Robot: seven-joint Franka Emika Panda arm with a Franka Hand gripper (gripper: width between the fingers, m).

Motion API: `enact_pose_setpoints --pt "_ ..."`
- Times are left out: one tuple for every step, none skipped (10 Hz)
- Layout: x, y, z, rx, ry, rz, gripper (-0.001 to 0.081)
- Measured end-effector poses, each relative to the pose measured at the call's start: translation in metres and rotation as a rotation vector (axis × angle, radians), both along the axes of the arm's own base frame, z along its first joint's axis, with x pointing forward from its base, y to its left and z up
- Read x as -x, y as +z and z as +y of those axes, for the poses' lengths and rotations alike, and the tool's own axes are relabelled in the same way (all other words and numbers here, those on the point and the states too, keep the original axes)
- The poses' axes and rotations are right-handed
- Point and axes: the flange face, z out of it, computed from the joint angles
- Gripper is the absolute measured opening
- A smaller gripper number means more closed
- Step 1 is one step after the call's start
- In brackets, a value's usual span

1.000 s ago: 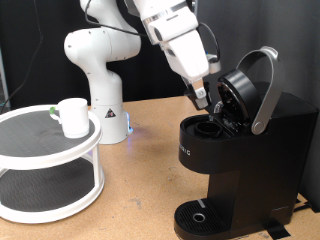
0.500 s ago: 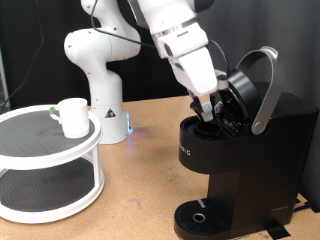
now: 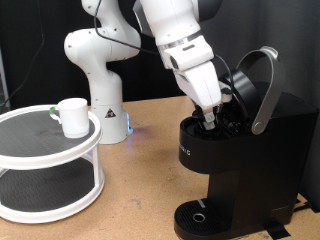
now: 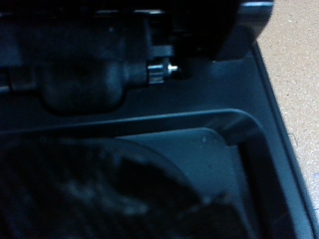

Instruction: Make a cup of coffee with the keurig machine

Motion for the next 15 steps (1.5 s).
enact_pose_setpoints --pt "0.000 -0.005 0.000 0.005 0.003 0.009 0.0474" --pt "-0.001 -0.010 0.000 0.012 0.004 0.016 0.0474" --pt "-0.002 -0.013 0.001 0.016 0.002 0.012 0.0474" --pt "-0.003 -0.016 0.003 0.019 -0.001 0.008 0.0474" --pt "-0.004 -0.016 0.005 0.020 -0.002 0.007 0.0474" --pt "-0.004 -0.017 0.005 0.021 -0.002 0.006 0.0474" --pt "-0.004 -0.017 0.005 0.021 -0.002 0.007 0.0474" --pt "-0.003 -0.020 0.004 0.022 -0.004 0.013 0.0481" --pt "-0.003 -0.020 0.004 0.021 -0.010 0.006 0.0648" --pt "-0.005 -0.019 0.003 0.020 -0.016 -0.005 0.0648" --pt "-0.005 -0.018 0.001 0.015 -0.020 -0.008 0.0775" --pt "-0.005 -0.017 -0.002 0.003 -0.022 -0.005 0.0798" --pt "-0.003 -0.015 -0.006 -0.018 -0.021 0.005 0.0798" --pt "0.000 -0.010 -0.012 -0.046 -0.014 0.016 0.0806" --pt "0.003 -0.001 -0.019 -0.075 -0.008 0.016 0.0806"
